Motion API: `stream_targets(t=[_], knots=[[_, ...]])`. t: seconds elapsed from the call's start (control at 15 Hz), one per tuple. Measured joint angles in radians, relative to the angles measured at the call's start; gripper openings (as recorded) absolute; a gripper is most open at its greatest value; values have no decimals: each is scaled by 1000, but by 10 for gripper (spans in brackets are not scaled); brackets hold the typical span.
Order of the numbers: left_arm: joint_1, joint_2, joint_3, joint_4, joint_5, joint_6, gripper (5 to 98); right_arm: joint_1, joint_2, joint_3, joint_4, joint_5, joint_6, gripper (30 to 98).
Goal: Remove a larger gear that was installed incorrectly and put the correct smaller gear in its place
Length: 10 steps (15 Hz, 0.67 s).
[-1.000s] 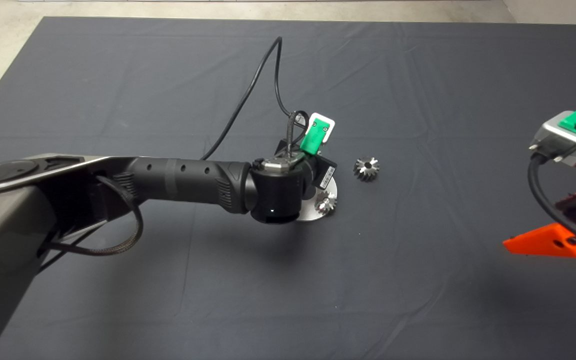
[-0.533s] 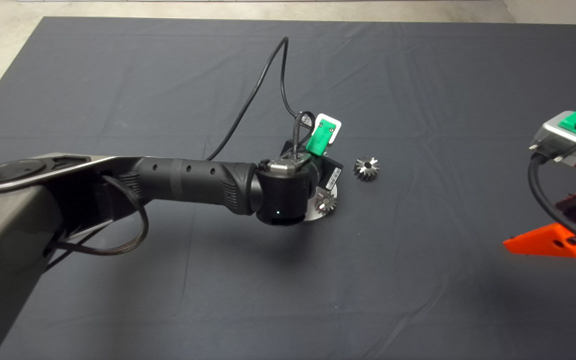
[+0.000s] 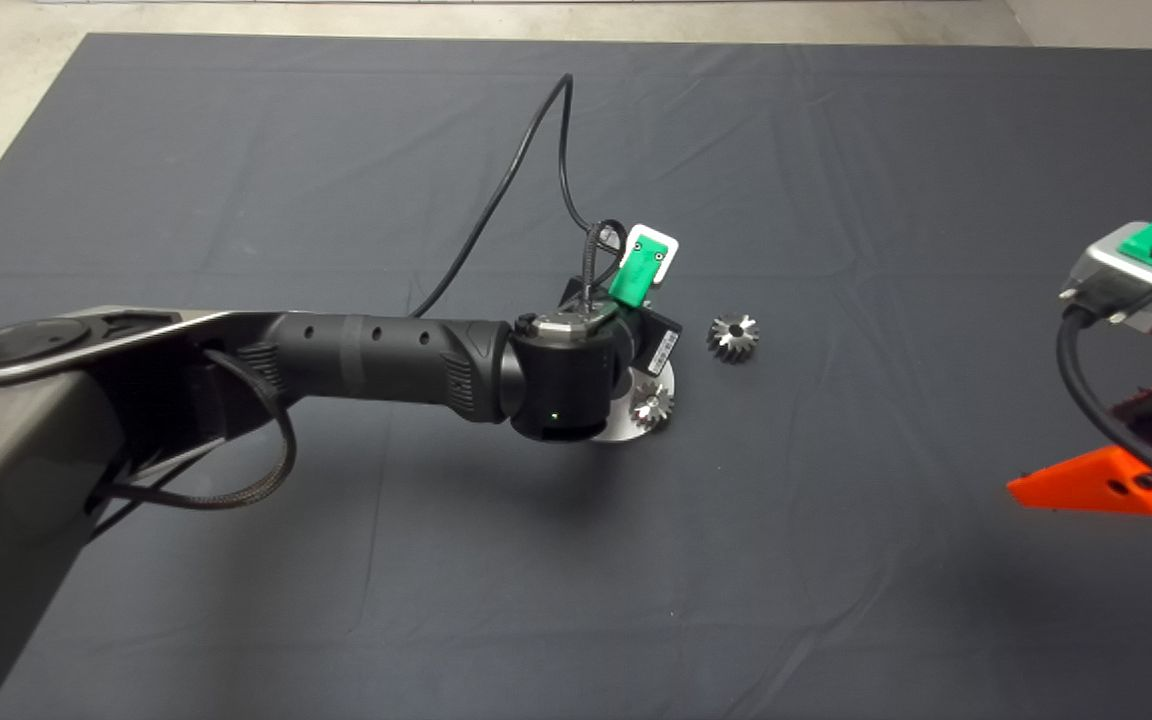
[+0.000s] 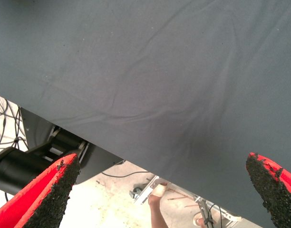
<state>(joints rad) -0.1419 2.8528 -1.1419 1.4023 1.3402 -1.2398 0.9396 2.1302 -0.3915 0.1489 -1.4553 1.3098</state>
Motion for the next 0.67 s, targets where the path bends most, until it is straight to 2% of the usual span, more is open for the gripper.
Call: stream_targets(t=[0.27, 0.67], knots=[[0, 0, 0, 0, -1, 1, 326, 0, 0, 0, 0, 1, 0, 923], [1, -16, 0, 0, -31, 1, 326, 0, 0, 0, 0, 0, 0, 923]])
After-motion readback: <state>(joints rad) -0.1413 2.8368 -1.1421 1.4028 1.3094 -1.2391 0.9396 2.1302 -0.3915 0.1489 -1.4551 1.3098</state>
